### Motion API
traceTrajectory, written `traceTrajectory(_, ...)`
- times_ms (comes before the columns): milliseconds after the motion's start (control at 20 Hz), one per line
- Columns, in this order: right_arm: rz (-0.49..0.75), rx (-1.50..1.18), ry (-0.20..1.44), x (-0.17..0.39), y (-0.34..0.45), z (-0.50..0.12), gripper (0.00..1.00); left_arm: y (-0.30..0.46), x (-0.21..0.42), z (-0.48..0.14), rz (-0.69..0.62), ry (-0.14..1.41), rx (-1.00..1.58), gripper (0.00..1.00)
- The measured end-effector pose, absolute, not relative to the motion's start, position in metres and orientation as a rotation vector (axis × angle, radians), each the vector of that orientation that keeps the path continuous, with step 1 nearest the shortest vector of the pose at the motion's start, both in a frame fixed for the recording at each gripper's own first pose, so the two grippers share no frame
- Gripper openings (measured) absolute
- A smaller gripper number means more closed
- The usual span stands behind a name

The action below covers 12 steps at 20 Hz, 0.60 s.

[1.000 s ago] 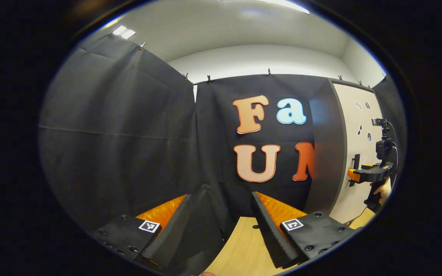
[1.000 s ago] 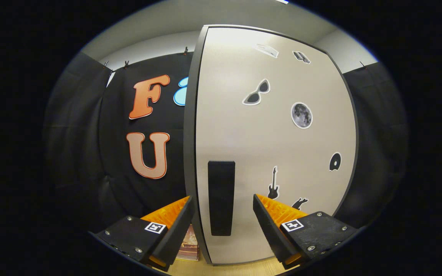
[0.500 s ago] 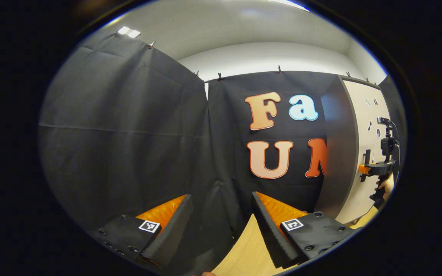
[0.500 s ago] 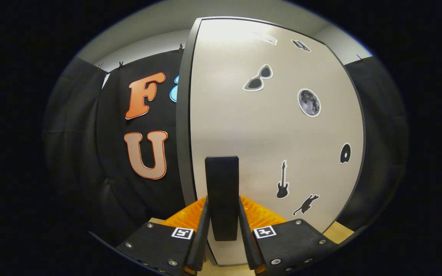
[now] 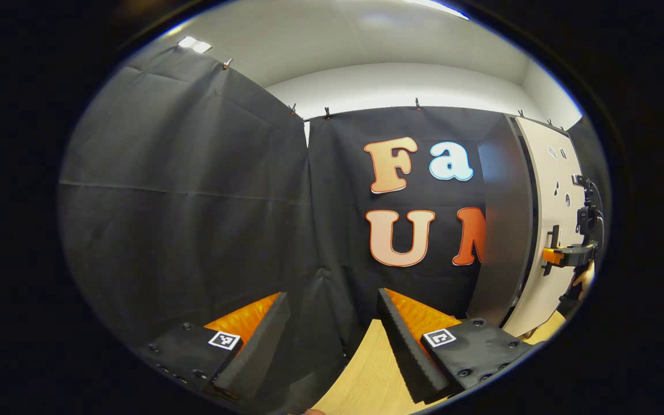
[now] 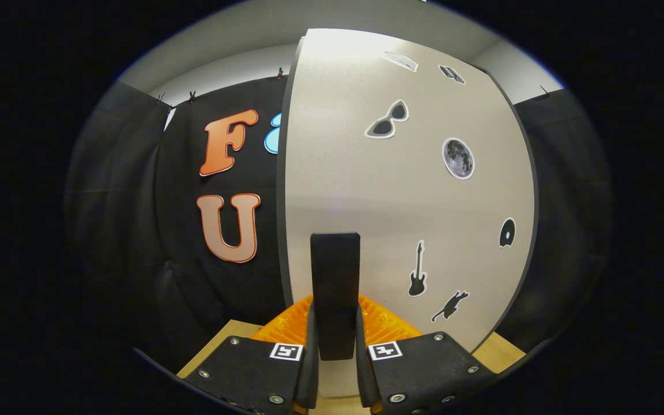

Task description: Open the cabinet door with the right hand, grasp the bottle in the cabinet with the left hand and place it on the coaster, then close the cabinet door with the right hand.

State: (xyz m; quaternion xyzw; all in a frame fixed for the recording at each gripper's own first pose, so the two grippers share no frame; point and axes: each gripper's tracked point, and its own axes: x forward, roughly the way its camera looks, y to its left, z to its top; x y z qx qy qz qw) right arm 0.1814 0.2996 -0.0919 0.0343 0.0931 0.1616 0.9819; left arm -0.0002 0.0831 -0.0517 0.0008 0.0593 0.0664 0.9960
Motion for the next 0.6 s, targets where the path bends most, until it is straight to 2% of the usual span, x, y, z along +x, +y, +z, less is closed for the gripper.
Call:
traceTrajectory(150,0.326,0.068,0.194,0.173,0.294,-0.087,0.23,0.083,-0.008,-0.052,0.13,0.125,-0.015,0.99)
traceTrajectory(350,0.319,0.061,0.195,0.156,0.283,-0.08,0.23,0.092,-0.031,-0.052,0.135,0.13,-0.022,0.99)
traceTrajectory(600,0.309,0.062,0.188,0.138,0.266,-0.077,0.23,0.083,-0.029,-0.05,0.121,0.131,-0.022,0.99)
